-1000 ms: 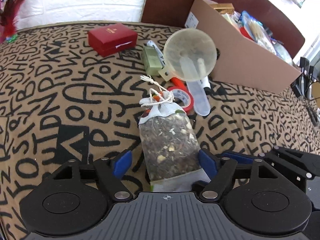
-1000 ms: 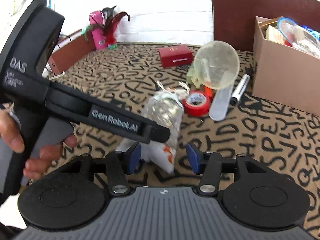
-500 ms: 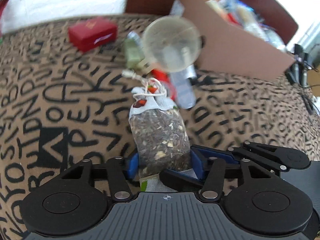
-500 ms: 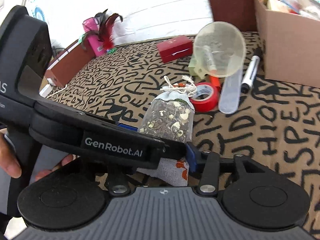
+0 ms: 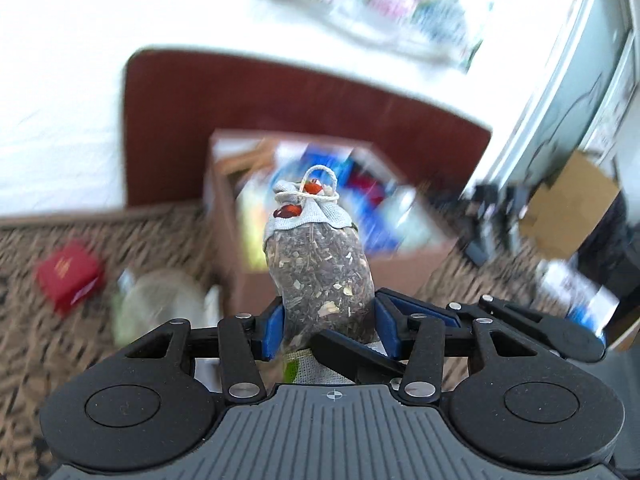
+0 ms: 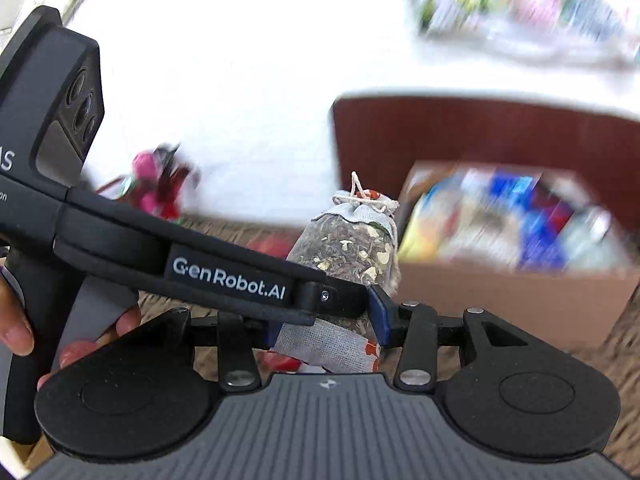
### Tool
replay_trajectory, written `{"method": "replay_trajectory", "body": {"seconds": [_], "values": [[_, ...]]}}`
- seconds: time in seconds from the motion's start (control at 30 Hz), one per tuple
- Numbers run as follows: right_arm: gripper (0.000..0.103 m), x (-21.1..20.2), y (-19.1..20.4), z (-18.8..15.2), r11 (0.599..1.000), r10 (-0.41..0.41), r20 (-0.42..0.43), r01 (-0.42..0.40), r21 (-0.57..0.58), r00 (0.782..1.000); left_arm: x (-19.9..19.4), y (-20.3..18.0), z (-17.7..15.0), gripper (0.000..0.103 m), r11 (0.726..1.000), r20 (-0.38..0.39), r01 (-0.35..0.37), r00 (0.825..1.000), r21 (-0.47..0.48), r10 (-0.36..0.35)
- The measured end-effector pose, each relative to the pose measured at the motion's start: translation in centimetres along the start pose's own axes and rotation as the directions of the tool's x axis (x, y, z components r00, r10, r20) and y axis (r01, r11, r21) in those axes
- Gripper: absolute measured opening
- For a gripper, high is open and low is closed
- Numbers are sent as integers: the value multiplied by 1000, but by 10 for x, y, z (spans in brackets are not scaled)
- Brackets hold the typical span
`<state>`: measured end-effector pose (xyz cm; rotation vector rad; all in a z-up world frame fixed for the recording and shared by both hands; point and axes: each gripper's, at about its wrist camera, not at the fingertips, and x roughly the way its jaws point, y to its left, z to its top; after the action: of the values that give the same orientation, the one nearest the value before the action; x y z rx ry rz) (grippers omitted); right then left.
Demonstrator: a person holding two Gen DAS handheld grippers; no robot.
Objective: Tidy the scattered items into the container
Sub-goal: 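Carry the sachet bag over the cardboard box and release it inside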
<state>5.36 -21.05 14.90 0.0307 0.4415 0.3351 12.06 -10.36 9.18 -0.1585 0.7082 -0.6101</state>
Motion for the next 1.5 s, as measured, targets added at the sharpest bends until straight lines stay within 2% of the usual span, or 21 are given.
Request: {"method": "replay_trajectory", "body": {"seconds": [0.17,0.23,0.4,0.6,0.67,0.73,0.87,0.97,1.07,1.17,1.2,1.23,1.27,1.3,1.37,1.5], "values": [[49,3,-35,58,996,-69,104,74,-40,992,20,-17,67,58,999,80,46,996,-17,-44],[49,12,-50,82,995,-89,131,95,-39,987,35,-19,91,62,998,109,57,992,-13,-55],[48,51,-84,113,990,-129,131,135,-38,983,84,-6,123,57,998,120,53,991,-17,-50],[48,110,-112,104,992,-120,62,121,-21,991,146,31,129,58,997,45,23,999,-74,-20],[48,131,-120,97,994,-108,24,108,-3,994,163,44,126,67,994,10,11,1000,-105,-10],[48,144,-128,89,996,-88,-8,88,16,996,169,55,119,81,994,-9,13,1000,-109,-14],[51,133,-130,77,998,-50,-17,51,22,999,156,50,106,84,997,-14,70,997,-44,-71],[51,112,-122,70,998,-61,-10,60,-15,998,148,39,98,92,998,0,58,998,10,-58],[52,96,-123,64,997,-76,-20,76,-27,997,148,36,92,93,999,-22,43,999,19,-43],[51,86,-124,54,995,-90,-65,88,-39,994,151,37,85,86,998,-78,67,995,1,-67],[50,84,-124,50,995,-94,-80,90,-50,992,153,36,83,77,998,-96,70,993,1,-69],[46,83,-123,46,993,-101,-94,96,-62,990,158,35,81,64,997,-120,71,990,5,-70],[38,84,-122,42,992,-110,-108,103,-75,988,164,34,80,55,998,-144,69,987,8,-67],[34,89,-123,40,991,-119,-123,110,-81,985,169,34,79,46,998,-158,68,985,4,-67],[22,102,-126,37,990,-133,-148,124,-66,980,171,36,77,44,998,-144,55,988,-10,-56],[18,125,-127,40,991,-128,-139,122,-51,982,171,43,84,45,1000,-92,-9,996,-9,8]]}}
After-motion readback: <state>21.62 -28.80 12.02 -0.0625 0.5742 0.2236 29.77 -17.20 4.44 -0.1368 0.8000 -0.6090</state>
